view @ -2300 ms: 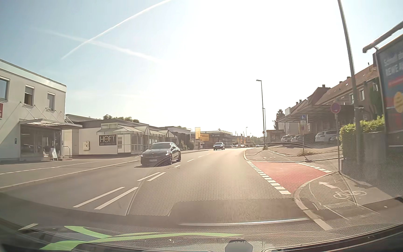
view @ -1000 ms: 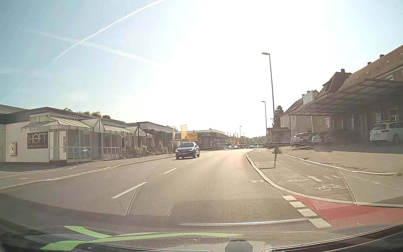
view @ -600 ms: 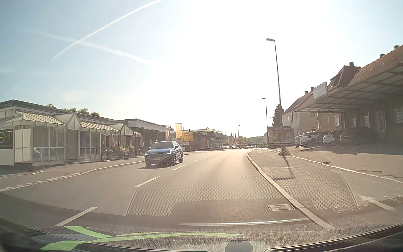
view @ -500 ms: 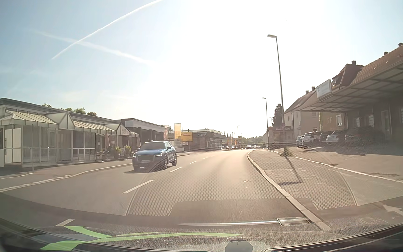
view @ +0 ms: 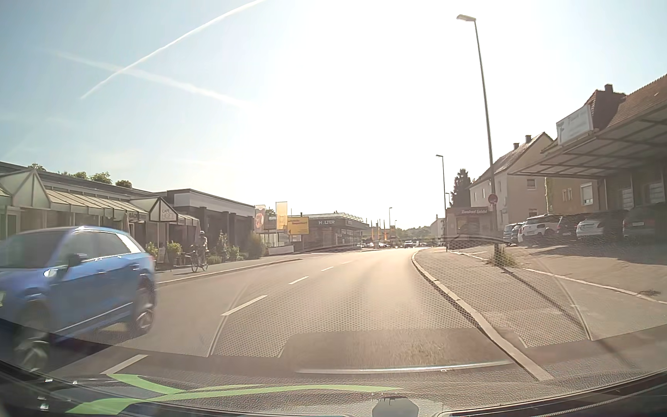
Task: Follow the waypoints while adhering to traffic rules and regulations
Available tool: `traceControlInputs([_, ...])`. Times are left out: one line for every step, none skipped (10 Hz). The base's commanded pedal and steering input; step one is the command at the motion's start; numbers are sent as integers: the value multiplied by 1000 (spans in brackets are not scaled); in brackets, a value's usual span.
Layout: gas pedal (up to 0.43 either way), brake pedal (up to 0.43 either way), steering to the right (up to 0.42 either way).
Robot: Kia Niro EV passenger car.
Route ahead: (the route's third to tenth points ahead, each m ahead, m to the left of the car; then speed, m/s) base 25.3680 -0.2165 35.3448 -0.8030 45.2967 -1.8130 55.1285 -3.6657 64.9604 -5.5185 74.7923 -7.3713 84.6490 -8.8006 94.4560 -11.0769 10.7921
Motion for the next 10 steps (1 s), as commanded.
traceControlInputs([130, 0, 7])
traceControlInputs([130, 0, 8])
traceControlInputs([130, 0, 8])
traceControlInputs([98, 0, 11])
traceControlInputs([59, 0, 16])
traceControlInputs([47, 0, 17])
traceControlInputs([47, 0, 17])
traceControlInputs([47, 0, 18])
traceControlInputs([47, 0, 17])
traceControlInputs([59, 0, 16])
